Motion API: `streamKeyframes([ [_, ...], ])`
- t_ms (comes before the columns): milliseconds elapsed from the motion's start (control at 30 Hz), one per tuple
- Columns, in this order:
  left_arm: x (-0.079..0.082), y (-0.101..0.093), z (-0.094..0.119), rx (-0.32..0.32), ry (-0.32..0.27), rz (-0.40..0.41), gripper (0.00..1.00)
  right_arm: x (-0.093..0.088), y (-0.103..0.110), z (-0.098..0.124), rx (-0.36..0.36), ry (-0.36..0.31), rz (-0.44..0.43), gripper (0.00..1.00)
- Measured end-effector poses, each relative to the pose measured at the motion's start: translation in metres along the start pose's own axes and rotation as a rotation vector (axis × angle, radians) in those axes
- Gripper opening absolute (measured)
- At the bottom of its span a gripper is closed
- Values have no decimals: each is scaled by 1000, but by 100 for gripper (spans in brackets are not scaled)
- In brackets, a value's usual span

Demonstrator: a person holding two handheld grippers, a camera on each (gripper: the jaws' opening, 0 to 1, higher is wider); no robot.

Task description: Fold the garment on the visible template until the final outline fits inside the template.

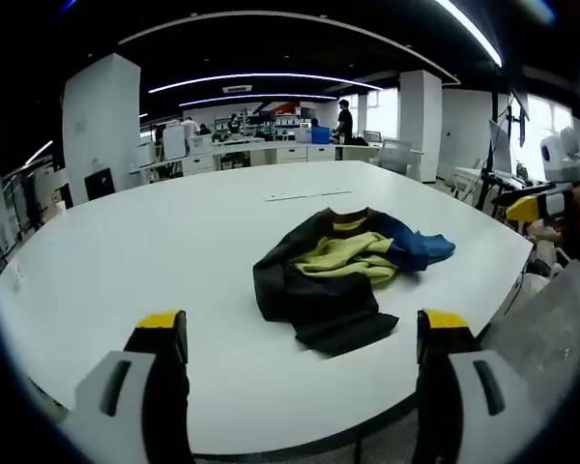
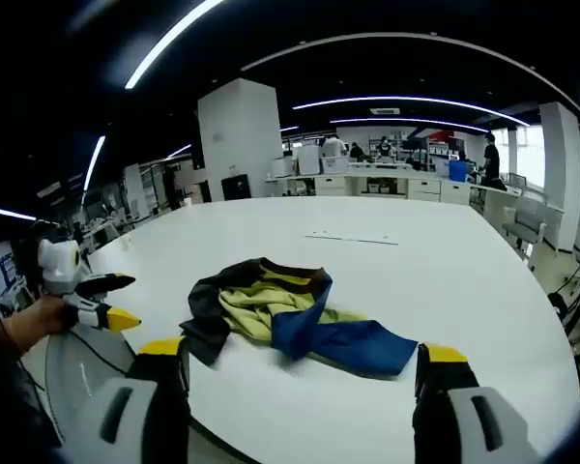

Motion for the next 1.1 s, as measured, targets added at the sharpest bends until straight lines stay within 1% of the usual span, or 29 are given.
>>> streamKeyframes([
  [900, -3, -1, -2, -15, 22, 2, 94, -5, 3, -3, 3, 12, -8, 98],
  [1100, -3, -2, -2, -22, 30, -9, 92, -3, -1, -2, 4, 4, -3, 98],
])
Point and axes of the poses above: the point that each gripper's makers call its tool centre point, and the gripper's own axes: z roughly backward along the fingers, y roughly to its left, x roughly out of its top, the point moved 7 cm from there along z, roughly backward along the fingers, and after that the axes turned 5 degrees about -y, right-handed, at the moved point
